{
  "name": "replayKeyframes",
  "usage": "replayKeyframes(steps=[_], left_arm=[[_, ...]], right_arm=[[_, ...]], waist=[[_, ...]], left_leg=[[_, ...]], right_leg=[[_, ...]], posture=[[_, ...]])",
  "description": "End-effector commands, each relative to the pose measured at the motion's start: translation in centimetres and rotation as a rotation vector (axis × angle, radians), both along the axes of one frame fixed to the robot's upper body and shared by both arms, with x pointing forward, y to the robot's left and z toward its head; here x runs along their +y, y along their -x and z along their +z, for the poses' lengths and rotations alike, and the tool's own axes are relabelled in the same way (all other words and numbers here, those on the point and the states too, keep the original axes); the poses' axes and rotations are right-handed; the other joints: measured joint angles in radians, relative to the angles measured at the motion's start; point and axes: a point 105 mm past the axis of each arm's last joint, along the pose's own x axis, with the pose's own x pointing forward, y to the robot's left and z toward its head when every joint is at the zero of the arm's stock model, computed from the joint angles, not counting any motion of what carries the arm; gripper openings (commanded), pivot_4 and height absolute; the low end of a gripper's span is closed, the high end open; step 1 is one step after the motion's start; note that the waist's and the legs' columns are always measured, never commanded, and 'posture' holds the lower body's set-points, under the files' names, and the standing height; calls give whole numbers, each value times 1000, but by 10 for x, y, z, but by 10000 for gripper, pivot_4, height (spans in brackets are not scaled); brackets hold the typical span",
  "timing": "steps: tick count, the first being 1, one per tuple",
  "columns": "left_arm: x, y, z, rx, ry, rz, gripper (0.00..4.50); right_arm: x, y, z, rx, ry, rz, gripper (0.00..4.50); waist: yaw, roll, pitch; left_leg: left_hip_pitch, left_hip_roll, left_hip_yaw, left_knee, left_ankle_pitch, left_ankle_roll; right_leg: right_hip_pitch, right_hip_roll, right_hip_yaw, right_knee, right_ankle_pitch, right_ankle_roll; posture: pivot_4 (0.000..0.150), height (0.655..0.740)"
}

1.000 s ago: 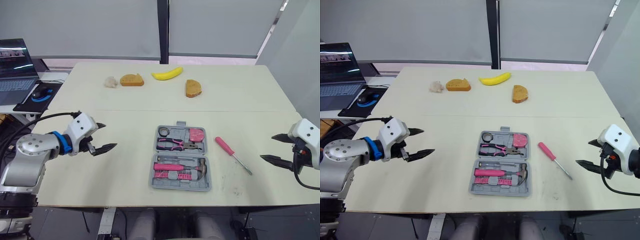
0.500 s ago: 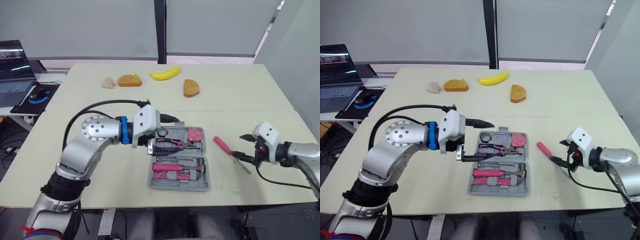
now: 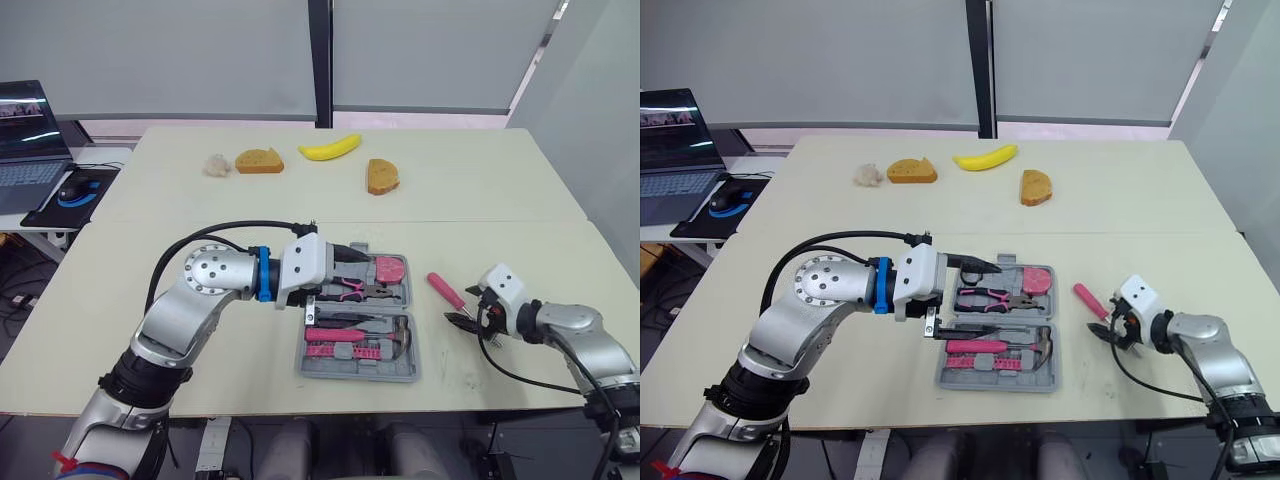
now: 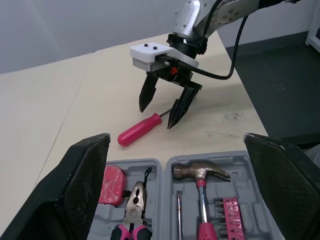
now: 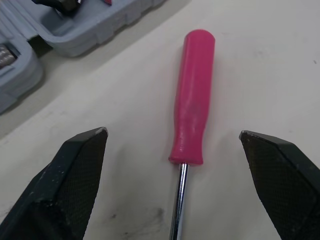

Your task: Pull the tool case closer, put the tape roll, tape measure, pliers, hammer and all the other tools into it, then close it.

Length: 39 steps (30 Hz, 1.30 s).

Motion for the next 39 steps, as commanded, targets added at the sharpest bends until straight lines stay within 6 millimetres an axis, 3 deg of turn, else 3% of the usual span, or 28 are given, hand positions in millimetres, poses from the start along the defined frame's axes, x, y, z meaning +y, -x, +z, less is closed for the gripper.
replayKeyframes(steps=[1, 4, 9, 17, 24, 27, 30, 34, 39], left_arm=[[-2, -1, 2, -37, 0, -10, 44494], [-2, -1, 1, -41, -5, -9, 45000], [-1, -3, -1, -46, -11, 0, 45000], [-1, -5, -2, -54, -17, 0, 45000], [2, -2, 0, -65, 29, -7, 45000], [16, 0, -1, -79, 70, 8, 45000], [47, 0, -20, -66, -58, 28, 45000], [84, 7, -36, 18, -159, 23, 45000], [103, 27, -32, 58, -207, -54, 45000]], right_arm=[[-4, -7, 3, -38, 19, -11, 45000], [-4, -8, 1, -45, 13, -25, 41227], [0, -6, -3, -43, 5, -25, 25217], [0, -3, -1, -50, 1, -28, 7313], [12, 4, 19, -86, -3, 29, 6961], [37, 15, 49, -120, -15, 139, 6961], [70, 41, 70, -103, -49, 301, 6961], [108, 73, 73, -51, -50, 478, 6961], [153, 82, 69, -48, -16, 549, 6961]], waist=[[0, 0, 0], [0, 0, 0], [0, 0, 0], [0, 0, 0], [-1, 1, 0], [-4, 2, 0], [-7, 2, 0], [-2, 3, 0], [1, 3, 0]], left_leg=[[0, 0, 0, 0, 0, 0], [0, 0, 0, 0, 0, 0], [0, 0, 0, 0, 0, 0], [0, 0, 0, 0, 0, 0], [0, 0, 0, 0, 0, 0], [0, 0, 0, 0, 0, 0], [0, 2, 0, -1, 0, 0], [0, 2, -1, -1, 0, 0], [-1, 1, -1, -1, 0, 1]], right_leg=[[0, 0, 0, 0, 0, 0], [0, 0, 0, 0, 0, 0], [0, 0, 0, 0, 0, 0], [0, 0, 0, 0, 0, 0], [0, 0, 0, 0, 0, 0], [-1, 0, 1, 0, 0, 0], [-2, 1, 1, 0, 0, 0], [-1, 1, 0, -1, 0, 0], [-2, -1, 0, -1, 0, 0]], posture=[[1500, 7400], [1500, 7400], [1500, 7400], [1500, 7400], [1500, 7400], [1500, 7400], [1500, 7400], [1500, 7400], [1500, 7400]])
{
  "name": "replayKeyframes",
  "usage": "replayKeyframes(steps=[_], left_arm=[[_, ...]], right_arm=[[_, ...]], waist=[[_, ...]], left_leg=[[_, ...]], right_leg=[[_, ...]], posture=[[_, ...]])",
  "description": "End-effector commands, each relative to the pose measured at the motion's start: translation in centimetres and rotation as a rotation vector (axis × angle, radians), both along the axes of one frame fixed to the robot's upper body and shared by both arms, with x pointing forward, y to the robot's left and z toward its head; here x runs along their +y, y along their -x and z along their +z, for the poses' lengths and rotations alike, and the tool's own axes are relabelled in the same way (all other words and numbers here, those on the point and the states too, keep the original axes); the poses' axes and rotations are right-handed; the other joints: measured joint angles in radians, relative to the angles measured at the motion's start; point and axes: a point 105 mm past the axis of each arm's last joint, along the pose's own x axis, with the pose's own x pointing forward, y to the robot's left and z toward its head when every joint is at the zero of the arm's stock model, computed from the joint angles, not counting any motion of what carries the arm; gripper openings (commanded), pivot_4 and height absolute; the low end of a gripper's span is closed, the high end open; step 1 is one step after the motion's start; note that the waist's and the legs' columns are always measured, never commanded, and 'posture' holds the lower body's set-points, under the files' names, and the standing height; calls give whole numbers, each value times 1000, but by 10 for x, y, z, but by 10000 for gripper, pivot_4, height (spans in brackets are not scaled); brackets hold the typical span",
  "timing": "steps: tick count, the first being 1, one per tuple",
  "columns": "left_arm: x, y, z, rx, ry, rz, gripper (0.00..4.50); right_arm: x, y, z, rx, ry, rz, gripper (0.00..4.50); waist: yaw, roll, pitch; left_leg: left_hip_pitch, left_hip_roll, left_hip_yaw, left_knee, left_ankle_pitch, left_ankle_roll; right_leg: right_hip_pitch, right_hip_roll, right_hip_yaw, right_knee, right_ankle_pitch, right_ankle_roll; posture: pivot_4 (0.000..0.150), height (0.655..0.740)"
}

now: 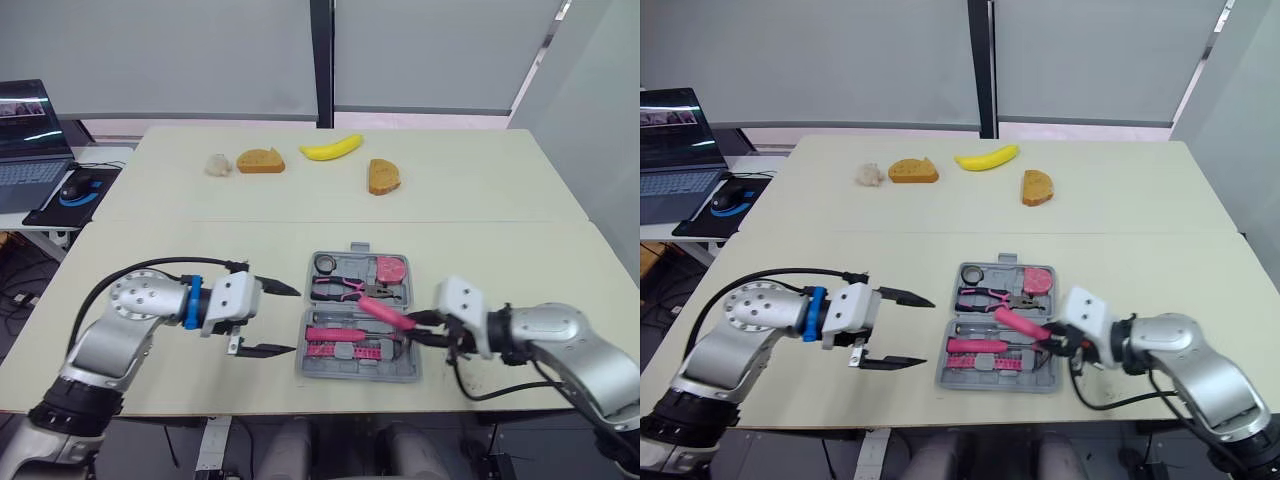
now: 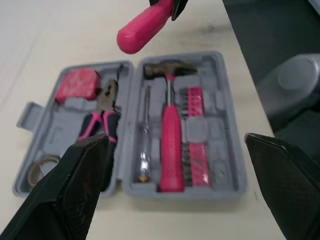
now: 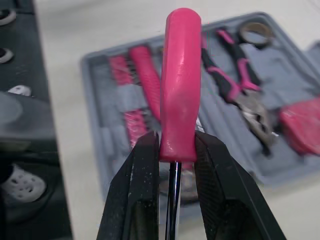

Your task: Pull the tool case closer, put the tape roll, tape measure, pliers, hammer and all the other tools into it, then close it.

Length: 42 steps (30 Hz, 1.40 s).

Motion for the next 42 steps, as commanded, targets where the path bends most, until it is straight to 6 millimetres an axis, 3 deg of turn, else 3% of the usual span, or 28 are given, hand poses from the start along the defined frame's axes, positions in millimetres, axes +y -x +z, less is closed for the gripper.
replayKeyframes(steps=[1, 6, 15, 18, 25, 42], left_arm=[[4, 15, 15, -27, -17, -94, 45000], [9, 25, 11, -17, -76, -134, 45000], [16, 39, 6, 18, -131, -171, 45000], [20, 37, 6, 35, -125, -112, 45000], [22, 46, 2, 61, -148, -121, 45000], [17, 52, 1, 77, -153, -122, 45000]], right_arm=[[28, 5, 4, -45, 35, 36, 6961], [51, 11, -4, -58, 119, 97, 6961], [65, 15, -19, -9, 213, 160, 6961], [71, 20, -26, 12, 254, 198, 6961], [80, 16, -32, -10, 312, 231, 6961], [78, 12, -44, -20, 363, 253, 6961]], waist=[[1, 0, 0], [2, 0, 0], [-4, 0, 0], [-8, 0, 0], [-12, 0, 0], [-19, 0, 0]], left_leg=[[0, 0, 0, 0, 0, 0], [-1, 0, 0, 0, 0, 0], [-1, 0, 0, -1, 0, 0], [0, 0, 0, -1, 0, 0], [-1, 0, 0, -1, 0, 0], [-1, 0, 0, -1, 0, 0]], right_leg=[[0, 0, 0, 0, 0, 0], [-1, 0, 0, 0, 0, 0], [-2, 0, 0, 1, 0, 0], [-3, 0, 0, 1, 0, 0], [-7, 1, 0, 1, 0, 0], [-8, 1, 0, 1, 0, 0]], posture=[[1500, 7400], [1500, 7400], [1500, 7400], [1500, 7400], [1500, 7400], [1500, 7400]])
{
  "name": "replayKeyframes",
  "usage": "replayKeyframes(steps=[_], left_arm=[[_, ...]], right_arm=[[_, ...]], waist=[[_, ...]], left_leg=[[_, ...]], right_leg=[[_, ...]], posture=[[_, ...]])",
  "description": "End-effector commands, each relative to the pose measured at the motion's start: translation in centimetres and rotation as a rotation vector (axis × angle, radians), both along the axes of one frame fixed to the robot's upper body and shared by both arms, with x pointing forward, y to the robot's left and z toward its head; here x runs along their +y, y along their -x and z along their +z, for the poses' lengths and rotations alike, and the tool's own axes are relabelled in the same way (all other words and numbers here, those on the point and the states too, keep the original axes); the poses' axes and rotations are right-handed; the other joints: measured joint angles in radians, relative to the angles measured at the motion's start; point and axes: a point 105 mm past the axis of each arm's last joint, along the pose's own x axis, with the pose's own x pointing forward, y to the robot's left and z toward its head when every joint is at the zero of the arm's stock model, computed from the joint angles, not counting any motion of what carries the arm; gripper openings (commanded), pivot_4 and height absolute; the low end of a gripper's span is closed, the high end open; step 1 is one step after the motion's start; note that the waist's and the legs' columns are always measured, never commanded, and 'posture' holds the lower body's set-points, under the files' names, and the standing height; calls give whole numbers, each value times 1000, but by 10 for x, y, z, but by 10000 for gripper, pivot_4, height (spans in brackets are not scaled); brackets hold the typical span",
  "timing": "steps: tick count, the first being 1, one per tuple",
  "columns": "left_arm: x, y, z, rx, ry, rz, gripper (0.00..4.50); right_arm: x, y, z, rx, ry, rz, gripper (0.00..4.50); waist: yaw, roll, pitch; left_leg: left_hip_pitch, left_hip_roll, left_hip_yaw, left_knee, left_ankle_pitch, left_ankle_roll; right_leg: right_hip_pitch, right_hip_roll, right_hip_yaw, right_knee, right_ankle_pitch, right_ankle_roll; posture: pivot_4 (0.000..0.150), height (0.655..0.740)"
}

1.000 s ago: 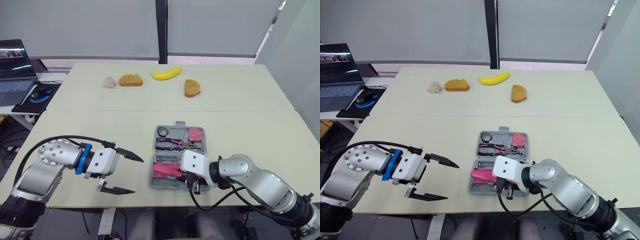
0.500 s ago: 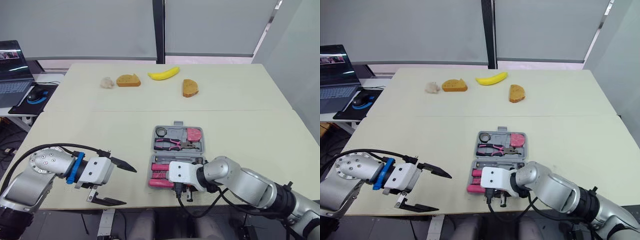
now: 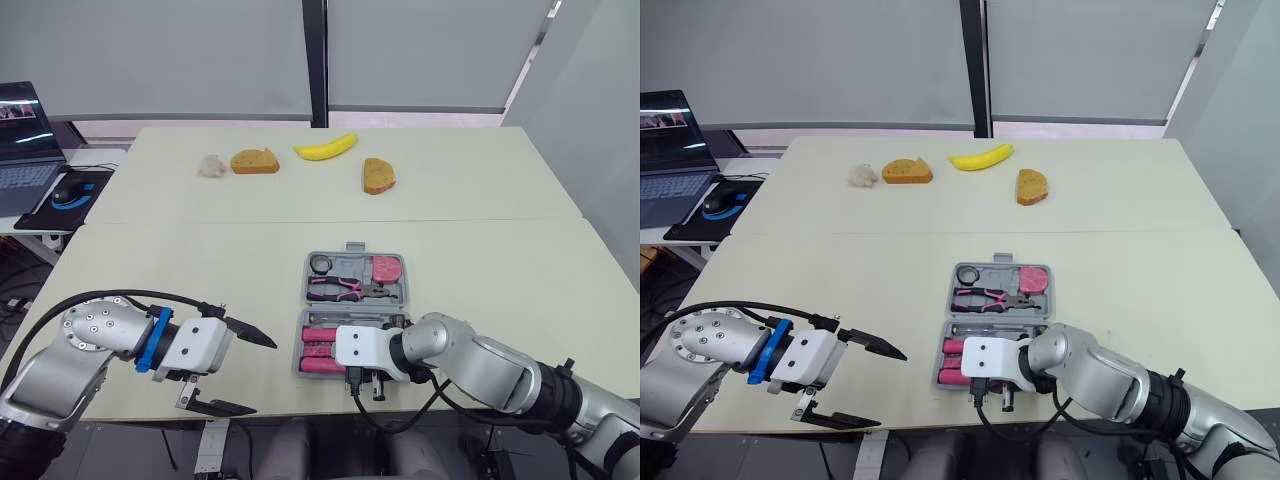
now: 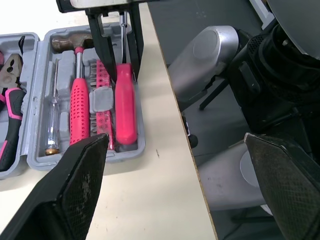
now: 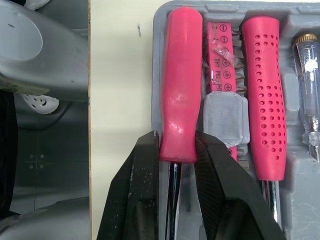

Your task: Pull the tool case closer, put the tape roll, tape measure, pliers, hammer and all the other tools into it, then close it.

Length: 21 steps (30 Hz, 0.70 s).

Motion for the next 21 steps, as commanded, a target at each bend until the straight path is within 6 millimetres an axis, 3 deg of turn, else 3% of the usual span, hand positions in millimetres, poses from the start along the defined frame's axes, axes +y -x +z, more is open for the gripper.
replayKeyframes(steps=[1, 8, 10, 15, 21], left_arm=[[1, 2, 7, -24, -5, -9, 45000], [0, 0, 7, -29, -1, -6, 45000], [0, 2, 6, -23, -2, -7, 45000], [0, 2, 4, -22, 1, -8, 45000], [-5, -1, 6, -27, 22, -7, 45000]], right_arm=[[6, 0, 6, -19, -20, 32, 6961], [7, 0, 2, 2, -20, 34, 6961], [8, -1, 5, 3, -34, 29, 14086], [7, -4, 15, -19, -53, 27, 24907], [6, -3, 38, -34, -130, 50, 24907]], waist=[[-1, 0, 0], [-1, 0, 0], [-2, 0, 0], [-2, 0, 0], [-2, 0, 0]], left_leg=[[0, 0, 0, 0, 0, 0], [0, 0, 0, 0, 0, 0], [0, 0, 0, 0, 0, 0], [0, 0, 0, 0, 0, 0], [0, 0, 0, 0, 0, 0]], right_leg=[[0, 0, 0, 0, 0, 0], [0, 0, 0, 0, 0, 0], [0, 0, 0, 0, 0, 0], [0, 0, 0, 0, 0, 0], [0, 0, 0, 0, 0, 0]], posture=[[1500, 7400], [1500, 7400], [1500, 7400], [1500, 7400], [1500, 7400]])
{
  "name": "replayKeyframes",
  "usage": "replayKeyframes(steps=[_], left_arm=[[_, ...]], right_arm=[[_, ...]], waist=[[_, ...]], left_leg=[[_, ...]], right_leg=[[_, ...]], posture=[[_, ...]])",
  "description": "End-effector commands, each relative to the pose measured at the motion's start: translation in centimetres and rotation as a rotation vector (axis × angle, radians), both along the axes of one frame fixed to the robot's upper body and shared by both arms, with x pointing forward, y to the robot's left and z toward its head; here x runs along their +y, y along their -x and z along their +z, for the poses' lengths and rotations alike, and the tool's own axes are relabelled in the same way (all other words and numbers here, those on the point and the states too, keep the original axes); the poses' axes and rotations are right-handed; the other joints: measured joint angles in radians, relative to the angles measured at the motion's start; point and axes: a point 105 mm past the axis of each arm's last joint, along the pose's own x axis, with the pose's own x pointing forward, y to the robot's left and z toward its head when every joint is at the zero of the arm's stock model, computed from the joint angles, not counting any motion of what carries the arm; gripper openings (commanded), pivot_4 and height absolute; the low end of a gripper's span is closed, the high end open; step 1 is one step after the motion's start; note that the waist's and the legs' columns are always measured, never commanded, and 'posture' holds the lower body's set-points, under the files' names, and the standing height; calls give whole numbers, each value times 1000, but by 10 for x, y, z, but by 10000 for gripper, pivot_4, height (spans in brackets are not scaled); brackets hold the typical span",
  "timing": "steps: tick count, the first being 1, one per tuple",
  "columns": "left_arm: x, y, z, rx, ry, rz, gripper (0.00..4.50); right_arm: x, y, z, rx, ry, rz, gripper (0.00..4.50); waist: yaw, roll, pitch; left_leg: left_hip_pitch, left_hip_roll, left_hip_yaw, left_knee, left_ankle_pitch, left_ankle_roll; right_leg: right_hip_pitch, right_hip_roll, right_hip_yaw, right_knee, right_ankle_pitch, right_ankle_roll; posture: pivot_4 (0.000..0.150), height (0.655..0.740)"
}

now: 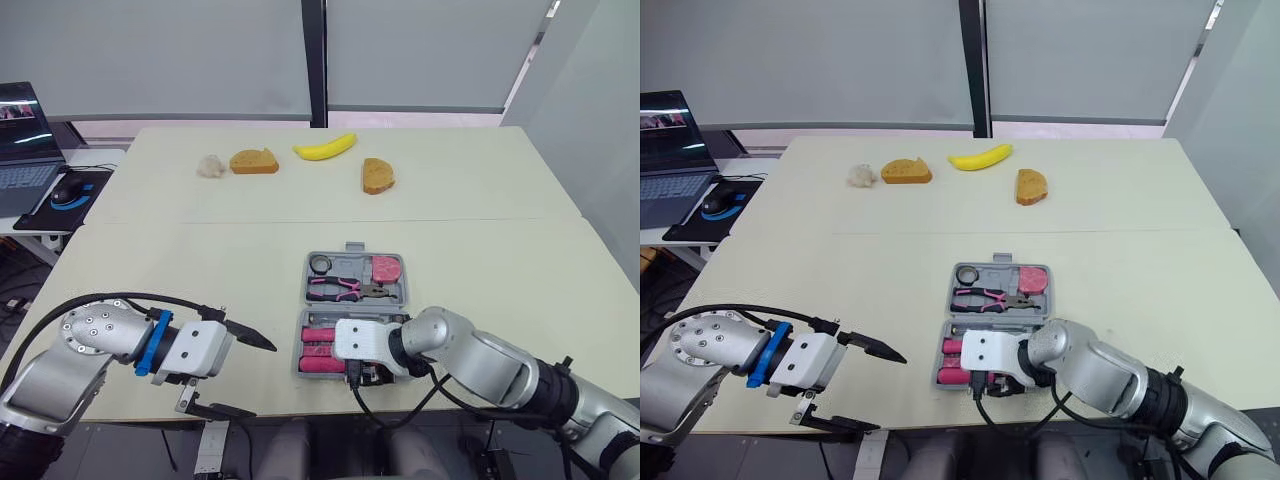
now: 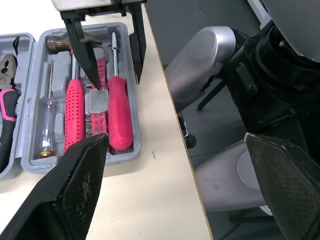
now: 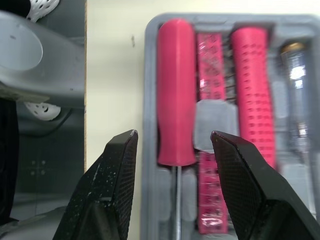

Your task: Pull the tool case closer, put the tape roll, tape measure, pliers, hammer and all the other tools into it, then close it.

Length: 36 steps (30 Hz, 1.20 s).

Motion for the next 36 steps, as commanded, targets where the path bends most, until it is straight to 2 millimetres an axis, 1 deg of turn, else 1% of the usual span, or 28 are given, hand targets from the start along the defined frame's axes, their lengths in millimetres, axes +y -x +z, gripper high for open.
replayKeyframes(steps=[1, 4, 6, 7, 13, 15, 16, 20, 25, 29, 31, 36], left_arm=[[-5, -1, 6, -27, 18, -19, 45000], [-6, -3, 7, -33, 24, -21, 45000], [-6, -4, 7, -35, 25, -22, 45000], [-6, -4, 7, -36, 26, -22, 45000], [-5, -3, 6, -34, 21, -24, 45000], [-5, -4, 6, -34, 20, -25, 45000], [-5, -4, 6, -33, 19, -25, 45000], [-4, -5, 6, -37, 10, -27, 45000], [-3, -6, 6, -37, 6, -29, 45000], [-3, -7, 5, -37, 5, -30, 45000], [-3, -7, 5, -35, 4, -29, 45000], [-4, -4, 4, -28, 6, -28, 45000]], right_arm=[[4, 4, 24, -27, -97, 41, 24907], [1, 9, 26, -11, -150, 48, 24907], [0, 10, 25, -8, -188, 40, 21449], [0, 11, 23, -3, -198, 38, 20484], [-1, 10, 12, 5, -203, 18, 5676], [0, 10, 9, 7, -200, 14, 1455], [0, 9, 7, 6, -202, 7, 287], [-1, 7, -3, 8, -188, -7, 287], [-8, 1, -26, 38, -161, -61, 287], [-14, 9, -46, 80, -111, -36, 287], [-15, 8, -49, 83, -117, -62, 287], [-14, 7, -47, 85, -136, -71, 287]], waist=[[0, 0, 0], [1, 0, 0], [1, 0, 0], [0, 0, 0], [-2, 0, 0], [-2, 0, 0], [-2, 0, 0], [-2, 0, 0], [-2, 0, 0], [-2, 0, 0], [-2, -1, -1], [-2, -1, -1]], left_leg=[[0, 0, 0, 0, 0, 0], [0, 0, 0, 0, 0, 0], [0, 0, 0, 0, 0, 0], [0, 0, 0, 0, 0, 0], [0, 0, 0, 0, 0, 0], [0, 0, 0, 0, 0, 0], [0, 0, 0, 0, 0, 0], [0, 0, 0, 0, 0, 0], [0, 0, 0, 0, 0, 0], [1, 0, 1, 0, 0, 0], [1, 0, 0, 0, 0, 0], [1, 1, 0, 0, 0, 0]], right_leg=[[0, 0, 0, 0, 0, 0], [1, 0, 0, 0, 0, 0], [2, 0, 0, 0, 0, 0], [2, 0, 0, 0, 0, 0], [3, 0, 0, 0, 0, 0], [3, 0, 0, 0, 0, 0], [3, 0, 0, 0, 0, 0], [3, 0, 0, 0, 0, 0], [3, 0, 0, 0, 0, 0], [3, 0, 0, 0, 0, 0], [3, 0, 0, 0, 0, 0], [3, 1, 0, 0, 0, 0]], posture=[[1500, 7400], [1500, 7400], [1500, 7400], [1500, 7400], [1500, 7400], [1500, 7400], [1500, 7400], [1500, 7400], [1500, 7400], [1500, 7400], [1500, 7400], [1500, 7400]])
